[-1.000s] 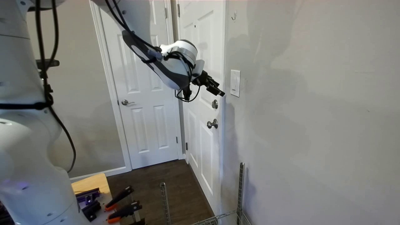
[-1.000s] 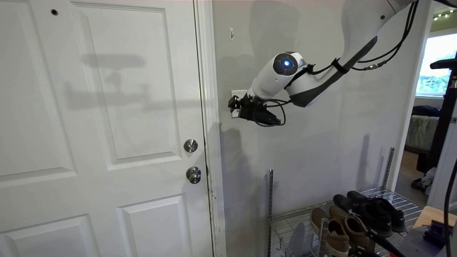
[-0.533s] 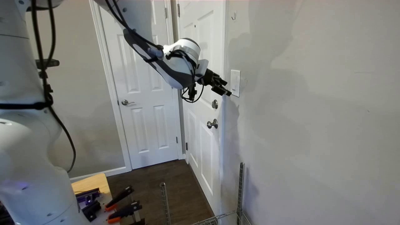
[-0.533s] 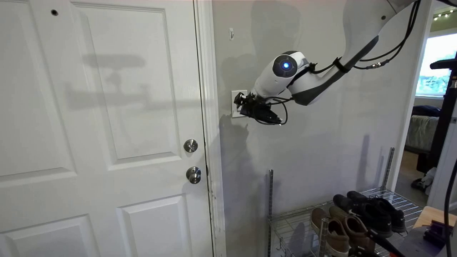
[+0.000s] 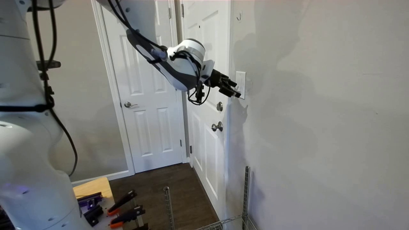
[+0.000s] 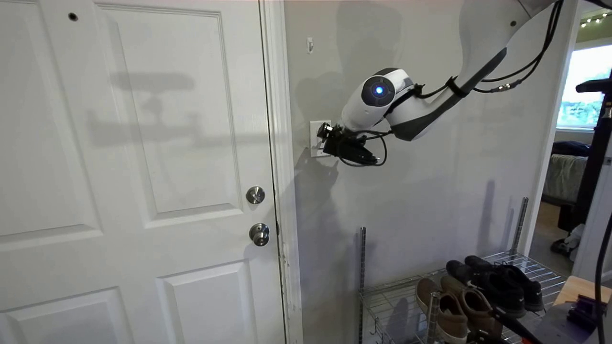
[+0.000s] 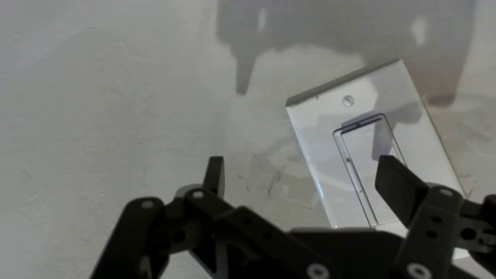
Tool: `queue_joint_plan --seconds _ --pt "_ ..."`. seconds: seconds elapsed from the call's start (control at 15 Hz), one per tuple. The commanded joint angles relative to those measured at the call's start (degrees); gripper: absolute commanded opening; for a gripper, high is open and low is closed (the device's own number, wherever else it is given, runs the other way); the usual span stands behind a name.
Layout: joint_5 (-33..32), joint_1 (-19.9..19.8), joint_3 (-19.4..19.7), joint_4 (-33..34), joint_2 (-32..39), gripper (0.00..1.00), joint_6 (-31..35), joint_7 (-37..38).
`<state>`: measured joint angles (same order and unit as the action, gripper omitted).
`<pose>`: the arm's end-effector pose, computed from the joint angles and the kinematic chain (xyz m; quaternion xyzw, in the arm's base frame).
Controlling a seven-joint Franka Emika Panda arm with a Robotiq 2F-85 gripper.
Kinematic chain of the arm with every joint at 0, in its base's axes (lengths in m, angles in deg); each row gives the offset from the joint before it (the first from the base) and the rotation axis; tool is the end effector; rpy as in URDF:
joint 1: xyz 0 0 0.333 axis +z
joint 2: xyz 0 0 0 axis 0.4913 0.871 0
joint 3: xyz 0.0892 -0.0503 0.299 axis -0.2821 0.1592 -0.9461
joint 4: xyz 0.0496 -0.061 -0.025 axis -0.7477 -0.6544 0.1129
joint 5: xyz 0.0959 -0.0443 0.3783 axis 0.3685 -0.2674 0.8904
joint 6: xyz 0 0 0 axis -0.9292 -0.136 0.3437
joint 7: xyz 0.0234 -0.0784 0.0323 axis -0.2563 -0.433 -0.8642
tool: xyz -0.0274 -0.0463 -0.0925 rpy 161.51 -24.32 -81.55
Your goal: Turn off the light switch on the wall
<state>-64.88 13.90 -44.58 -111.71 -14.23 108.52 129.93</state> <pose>0.5699 0.1062 0.4126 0.7780 -0.3382 0.5294 0.0001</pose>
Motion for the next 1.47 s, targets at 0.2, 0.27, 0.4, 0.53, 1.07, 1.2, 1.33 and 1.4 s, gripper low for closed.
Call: queue_joint_plan --seconds 0.2,0.27,0.4,0.53,1.07,1.2,1.33,1.4 --pt "3.1 7.0 7.6 0.0 1.3 1.00 0.6 -3.7" --pt "2.9 1.5 1.8 -0.5 1.7 1.00 -0.2 -4.0" --pt "3.0 2.8 2.8 -0.6 2.0 1.00 -0.4 -4.1" --pt "2.5 2.9 2.9 -0.1 2.4 1.00 -0.2 -3.4" --pt "1.9 3.7 2.4 4.3 4.3 1.00 -1.9 -3.8" --pt "3.7 9.2 9.0 6.6 5.3 1.00 -2.3 -4.8" --pt "4.8 6.1 6.8 6.7 6.2 1.00 -1.8 -5.5" --pt "5.4 6.6 8.0 6.4 6.6 1.00 -1.4 -5.4"
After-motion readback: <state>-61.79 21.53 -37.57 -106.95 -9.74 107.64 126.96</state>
